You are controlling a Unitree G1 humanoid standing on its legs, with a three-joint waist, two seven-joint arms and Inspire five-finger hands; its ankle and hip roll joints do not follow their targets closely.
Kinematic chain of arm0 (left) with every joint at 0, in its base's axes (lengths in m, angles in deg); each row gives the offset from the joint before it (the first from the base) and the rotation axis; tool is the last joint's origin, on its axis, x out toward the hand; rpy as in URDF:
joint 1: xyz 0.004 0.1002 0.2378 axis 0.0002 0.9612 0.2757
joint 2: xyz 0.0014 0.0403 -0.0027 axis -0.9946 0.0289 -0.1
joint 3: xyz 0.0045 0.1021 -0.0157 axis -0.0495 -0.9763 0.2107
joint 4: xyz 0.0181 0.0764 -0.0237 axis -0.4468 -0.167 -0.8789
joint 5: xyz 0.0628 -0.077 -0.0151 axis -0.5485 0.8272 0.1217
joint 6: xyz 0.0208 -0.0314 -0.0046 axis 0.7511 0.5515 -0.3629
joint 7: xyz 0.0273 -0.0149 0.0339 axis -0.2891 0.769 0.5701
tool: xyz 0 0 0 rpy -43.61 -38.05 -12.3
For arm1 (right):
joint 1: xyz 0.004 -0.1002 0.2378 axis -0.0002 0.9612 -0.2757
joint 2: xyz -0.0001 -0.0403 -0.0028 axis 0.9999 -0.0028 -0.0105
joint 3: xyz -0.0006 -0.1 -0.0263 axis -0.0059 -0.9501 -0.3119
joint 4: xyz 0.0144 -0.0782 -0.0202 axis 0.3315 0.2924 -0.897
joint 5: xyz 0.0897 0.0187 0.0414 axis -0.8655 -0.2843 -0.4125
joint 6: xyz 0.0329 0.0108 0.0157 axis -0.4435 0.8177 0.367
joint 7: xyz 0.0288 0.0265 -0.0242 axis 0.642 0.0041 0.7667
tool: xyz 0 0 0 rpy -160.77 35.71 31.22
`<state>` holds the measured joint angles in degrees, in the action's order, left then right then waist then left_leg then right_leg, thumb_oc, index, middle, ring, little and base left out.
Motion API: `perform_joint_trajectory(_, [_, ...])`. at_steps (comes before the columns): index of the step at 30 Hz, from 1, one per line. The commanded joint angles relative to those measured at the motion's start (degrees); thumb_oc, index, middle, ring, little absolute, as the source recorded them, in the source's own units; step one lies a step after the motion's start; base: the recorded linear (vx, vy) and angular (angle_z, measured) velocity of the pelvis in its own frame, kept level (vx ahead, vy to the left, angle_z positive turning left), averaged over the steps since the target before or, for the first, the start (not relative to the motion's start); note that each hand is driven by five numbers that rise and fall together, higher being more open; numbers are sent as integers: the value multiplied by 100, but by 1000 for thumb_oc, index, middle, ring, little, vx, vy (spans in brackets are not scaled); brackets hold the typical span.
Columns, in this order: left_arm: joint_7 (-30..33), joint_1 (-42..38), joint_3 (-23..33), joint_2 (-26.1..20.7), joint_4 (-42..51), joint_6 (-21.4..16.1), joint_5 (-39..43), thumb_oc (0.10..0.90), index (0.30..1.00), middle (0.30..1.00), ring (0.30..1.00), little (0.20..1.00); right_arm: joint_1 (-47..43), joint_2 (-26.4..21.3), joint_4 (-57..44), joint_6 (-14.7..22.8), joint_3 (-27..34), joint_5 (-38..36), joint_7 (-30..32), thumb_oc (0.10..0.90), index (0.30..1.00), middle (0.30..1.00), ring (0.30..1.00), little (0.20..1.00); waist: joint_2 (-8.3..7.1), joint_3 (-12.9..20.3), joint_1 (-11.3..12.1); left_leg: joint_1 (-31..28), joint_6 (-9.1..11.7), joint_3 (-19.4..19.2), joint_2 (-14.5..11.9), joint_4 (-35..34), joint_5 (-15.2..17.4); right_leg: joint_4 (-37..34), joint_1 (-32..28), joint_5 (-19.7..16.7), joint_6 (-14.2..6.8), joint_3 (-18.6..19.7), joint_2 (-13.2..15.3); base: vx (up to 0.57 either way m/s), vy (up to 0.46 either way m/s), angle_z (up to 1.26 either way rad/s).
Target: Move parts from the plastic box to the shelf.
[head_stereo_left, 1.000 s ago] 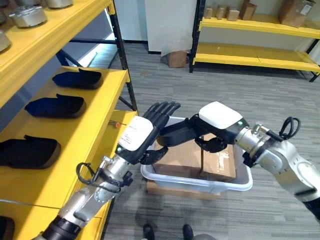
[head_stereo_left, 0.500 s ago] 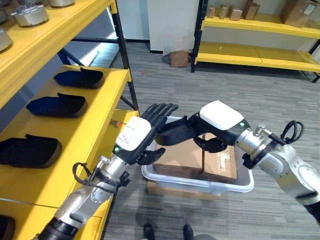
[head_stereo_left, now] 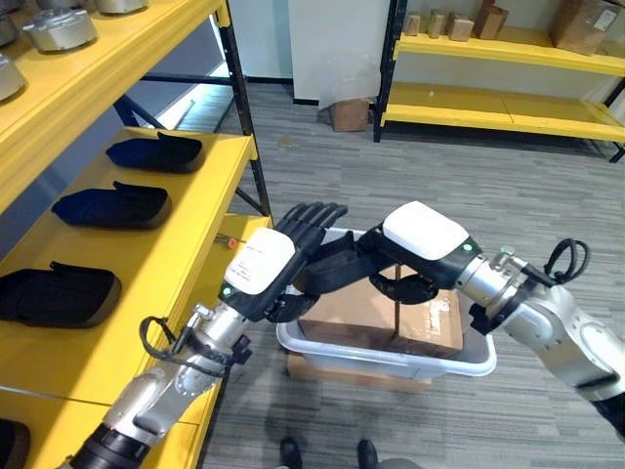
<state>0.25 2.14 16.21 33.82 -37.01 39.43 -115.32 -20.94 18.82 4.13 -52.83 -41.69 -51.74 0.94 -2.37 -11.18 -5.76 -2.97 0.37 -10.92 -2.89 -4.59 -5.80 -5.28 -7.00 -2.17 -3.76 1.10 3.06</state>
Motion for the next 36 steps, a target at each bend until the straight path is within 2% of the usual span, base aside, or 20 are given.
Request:
perform_joint_trajectory(1, [218,-710,-3,-40,220,-253,392,900,1000,1000,1000,1000,-658,186,-176,262,201,-272,514,400,300,300,300,300,-77,486,139,-349,249,290,-359,-41,731,182,95,220,-233,-389,39,0,0,0])
perform_joint_trajectory(4, [269,-786,-89,-45,129,-228,371,900,1000,1000,1000,1000,-708,218,-50,317,17,-183,481,400,300,300,300,300,-77,491,139,-347,251,296,-364,-41,724,185,100,220,-228,-392,37,0,0,0])
perform_joint_trajectory(10, [593,-1331,-686,146,-650,-12,276,900,1000,1000,1000,1000,-1053,397,311,507,-480,-249,414,400,300,300,300,300,-92,541,57,-377,245,254,-373,-41,742,212,106,242,-214,-343,23,0,0,0])
perform_joint_trajectory(11, [627,-1409,-808,208,-808,-73,245,900,1000,1000,1000,1000,-1175,435,423,563,-612,-219,519,400,300,300,300,300,-98,555,60,-391,245,250,-378,-41,748,215,98,249,-208,-339,21,13,-5,-5])
perform_joint_trajectory(27, [526,-1533,-948,419,-804,-35,230,900,1000,1000,1000,1000,-1373,611,519,737,-779,-27,726,400,300,300,300,300,-112,577,102,-407,240,284,-378,-41,766,219,69,275,-204,-369,13,1,0,0])
perform_joint_trajectory(29, [517,-1539,-949,414,-802,-29,13,900,1000,1000,1000,1000,-1365,622,495,771,-762,27,761,400,300,300,300,300,-108,573,108,-403,242,292,-376,-41,763,217,65,279,-202,-368,11,0,0,0])
perform_joint_trajectory(30, [487,-1546,-967,400,-816,-21,28,737,772,772,772,772,-1374,629,496,792,-765,26,748,400,300,300,300,300,-109,575,105,-405,245,288,-376,-41,763,219,67,278,-204,-369,11,0,0,0])
perform_joint_trajectory(31, [474,-1567,-996,389,-809,-37,58,400,300,300,300,300,-1389,606,439,790,-806,-1,757,400,300,300,300,300,-107,572,107,-406,241,280,-378,-41,766,207,58,279,-209,-369,13,0,0,0])
perform_joint_trajectory(36, [663,-1587,-1056,371,-832,-17,-25,400,300,300,300,300,-1380,634,417,809,-819,1,768,400,300,300,300,300,-100,565,99,-408,236,277,-376,-41,768,211,57,286,-202,-366,10,0,0,0])
